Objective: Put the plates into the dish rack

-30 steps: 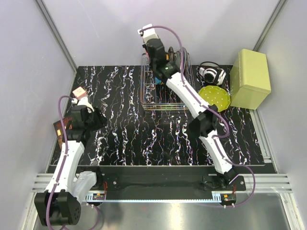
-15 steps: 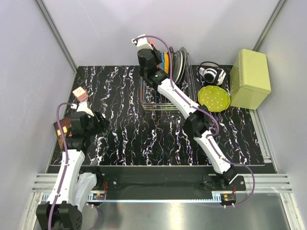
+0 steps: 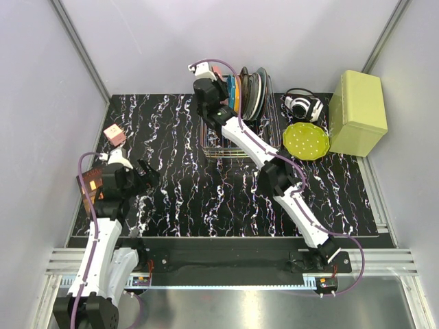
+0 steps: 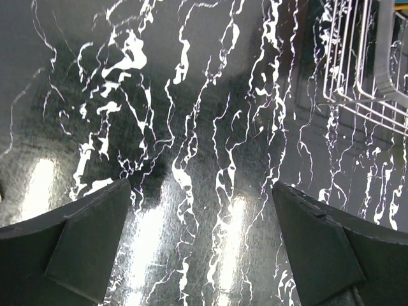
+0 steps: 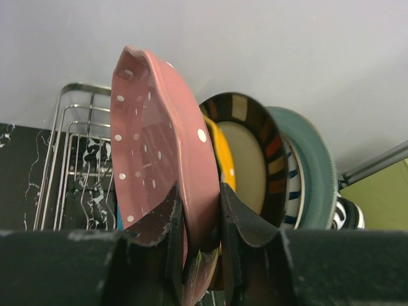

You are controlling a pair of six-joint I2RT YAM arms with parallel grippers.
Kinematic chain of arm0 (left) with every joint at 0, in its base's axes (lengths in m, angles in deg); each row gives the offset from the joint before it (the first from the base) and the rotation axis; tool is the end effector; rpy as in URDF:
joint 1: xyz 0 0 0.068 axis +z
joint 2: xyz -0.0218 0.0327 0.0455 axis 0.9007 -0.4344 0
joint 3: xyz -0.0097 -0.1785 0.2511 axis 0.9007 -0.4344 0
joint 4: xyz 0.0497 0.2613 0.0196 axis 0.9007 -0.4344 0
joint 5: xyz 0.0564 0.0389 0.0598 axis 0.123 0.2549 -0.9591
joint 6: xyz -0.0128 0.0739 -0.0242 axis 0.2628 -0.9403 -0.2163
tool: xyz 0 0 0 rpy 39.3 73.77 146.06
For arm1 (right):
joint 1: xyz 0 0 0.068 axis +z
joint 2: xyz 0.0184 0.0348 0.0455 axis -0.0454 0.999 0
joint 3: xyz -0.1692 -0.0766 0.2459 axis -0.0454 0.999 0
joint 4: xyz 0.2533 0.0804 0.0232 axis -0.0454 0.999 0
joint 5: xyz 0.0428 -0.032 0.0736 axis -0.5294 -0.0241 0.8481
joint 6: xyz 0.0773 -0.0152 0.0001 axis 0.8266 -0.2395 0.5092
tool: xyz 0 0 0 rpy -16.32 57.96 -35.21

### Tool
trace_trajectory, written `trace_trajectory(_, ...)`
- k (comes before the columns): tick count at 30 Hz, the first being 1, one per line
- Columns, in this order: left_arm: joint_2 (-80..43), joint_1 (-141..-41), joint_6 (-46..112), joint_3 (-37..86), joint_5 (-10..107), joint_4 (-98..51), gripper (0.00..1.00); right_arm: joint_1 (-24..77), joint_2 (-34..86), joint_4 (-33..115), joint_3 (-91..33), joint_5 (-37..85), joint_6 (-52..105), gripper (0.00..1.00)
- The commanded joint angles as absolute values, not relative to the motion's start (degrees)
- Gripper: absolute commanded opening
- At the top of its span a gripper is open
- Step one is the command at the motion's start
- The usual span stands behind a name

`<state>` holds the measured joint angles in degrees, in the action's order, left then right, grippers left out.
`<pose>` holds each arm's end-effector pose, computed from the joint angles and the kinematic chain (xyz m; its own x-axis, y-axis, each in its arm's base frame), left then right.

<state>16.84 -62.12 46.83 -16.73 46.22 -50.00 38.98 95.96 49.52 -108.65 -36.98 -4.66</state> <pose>0.1643 -0.0011 0.2483 -0.5186 -0.4494 -0.7274 -0.1922 0.8902 -0.4129 0.5161 0.3857 0.3290 -0.1388 -0.4556 -0.8793 0.1529 0.8674 -0.4736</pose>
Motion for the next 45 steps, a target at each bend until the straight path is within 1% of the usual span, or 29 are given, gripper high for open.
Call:
trace_trajectory(1,17.67,-61.79,48.47,-17.37,47.04,-48.39,0.99,38.97,95.08,41.17,-113.39,-38.77,-3.06,0.00)
trace_trajectory(6,17.59,-61.88,47.59,-17.02,46.77,-48.38,0.99,38.97,96.48,38.45,-113.65,-38.59,-3.68,0.00)
trace_trajectory(10,17.23,-61.79,47.77,-17.02,47.12,-48.21,0.99,38.79,97.10,35.64,-113.92,-41.31,-3.77,0.00)
trace_trajectory(15,16.88,-61.79,48.03,-17.46,47.83,-47.33,0.99,38.62,96.22,35.81,-112.87,-43.51,-0.08,0.00)
trace_trajectory(21,16.71,-61.79,47.94,-17.55,47.92,-46.89,0.99,38.44,97.01,35.02,-113.13,-46.41,-1.57,0.00)
trace_trajectory(40,16.62,-61.88,47.95,-17.99,48.35,-46.89,0.99,38.35,99.91,36.86,-112.07,-43.25,0.19,0.00)
trace_trajectory(41,16.62,-61.79,47.94,-17.90,48.44,-46.98,0.99,38.35,100.09,36.86,-111.99,-43.17,0.19,0.04)
trace_trajectory(44,16.44,-61.79,47.77,-17.81,48.35,-47.24,0.99,38.35,100.53,36.86,-111.90,-42.90,0.10,0.22)
trace_trajectory(45,16.27,-61.79,47.77,-17.72,48.44,-47.33,0.99,38.35,100.53,36.78,-111.90,-42.55,0.01,0.33)
